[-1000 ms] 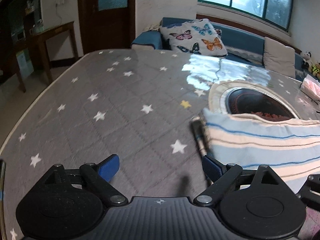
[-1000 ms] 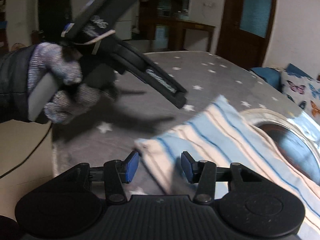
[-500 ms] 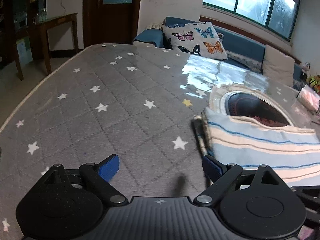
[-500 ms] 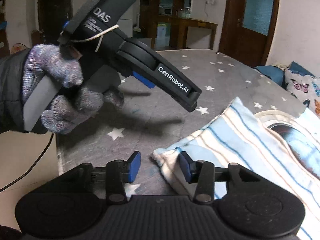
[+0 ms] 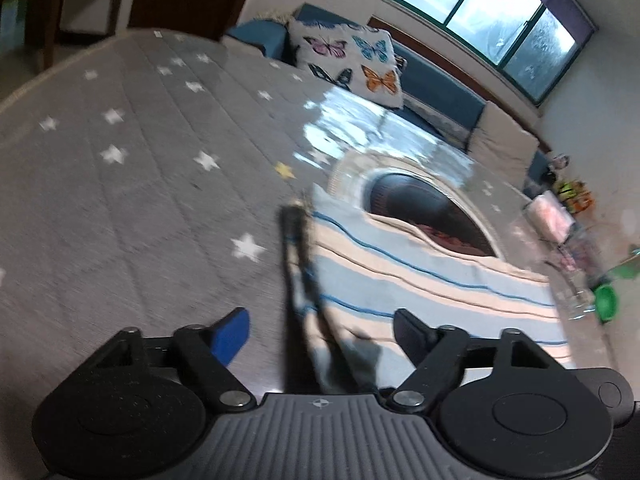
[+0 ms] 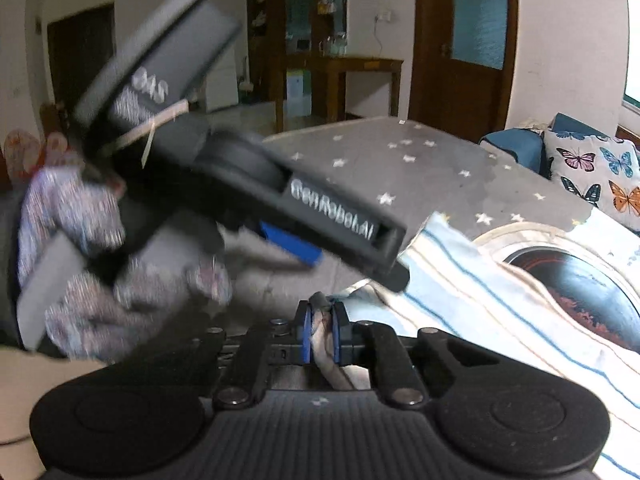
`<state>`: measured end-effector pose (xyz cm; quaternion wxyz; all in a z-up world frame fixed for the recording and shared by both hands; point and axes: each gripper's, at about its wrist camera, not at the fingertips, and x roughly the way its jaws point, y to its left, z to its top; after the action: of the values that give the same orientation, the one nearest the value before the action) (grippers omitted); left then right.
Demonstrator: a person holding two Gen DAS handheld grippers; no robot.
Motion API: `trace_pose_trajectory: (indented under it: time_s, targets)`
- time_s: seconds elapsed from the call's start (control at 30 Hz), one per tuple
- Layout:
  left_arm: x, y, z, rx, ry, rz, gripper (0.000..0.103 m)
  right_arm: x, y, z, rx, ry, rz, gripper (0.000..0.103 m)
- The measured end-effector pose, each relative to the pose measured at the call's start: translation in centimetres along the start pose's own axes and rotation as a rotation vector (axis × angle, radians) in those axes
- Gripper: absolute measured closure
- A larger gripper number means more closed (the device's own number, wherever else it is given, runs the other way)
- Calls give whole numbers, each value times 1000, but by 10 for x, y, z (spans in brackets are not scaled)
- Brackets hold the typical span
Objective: Fold clothes
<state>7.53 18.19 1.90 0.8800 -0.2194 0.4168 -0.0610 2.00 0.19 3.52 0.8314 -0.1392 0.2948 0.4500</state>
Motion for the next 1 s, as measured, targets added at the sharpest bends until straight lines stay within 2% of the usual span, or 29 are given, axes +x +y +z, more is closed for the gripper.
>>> trace_pose_trajectory:
  time_s: [0.07, 0.23, 0.3, 0.33, 0.37, 0.47, 0.67, 0.8, 0.9, 1.0]
  targets:
    - [5, 0, 1, -41, 28, -34, 41, -8, -5, 2, 19, -15, 4, 94]
    - [19, 8, 3, -163, 74, -108, 62, -20, -8, 1, 26, -34, 11, 94]
    - [21, 10, 5, -187, 72, -111, 72, -21, -7, -1, 25, -36, 18, 94]
    - [22, 11, 5, -189, 71, -110, 82, -21, -7, -2, 25, -35, 19, 94]
    - [22, 11, 6, -186, 72, -109, 86, -21, -8, -3, 25, -33, 20, 94]
    - [22, 10, 6, -170, 68, -105, 91, -23, -12, -7, 31, -31, 15, 92]
    - [21, 10, 7, -168, 61, -110, 91, -44, -42, -15, 78, -38, -35, 90]
    - [19, 8, 8, -162, 57, -111, 91, -43, -82, -20, 128, -11, -170, 90]
    - [18, 4, 10, -156, 50, -112, 92, -31, -116, -24, 161, 23, -320, 87]
    - [14, 0, 14, -145, 38, -119, 92, -15, -148, -26, 230, 50, -419, 87]
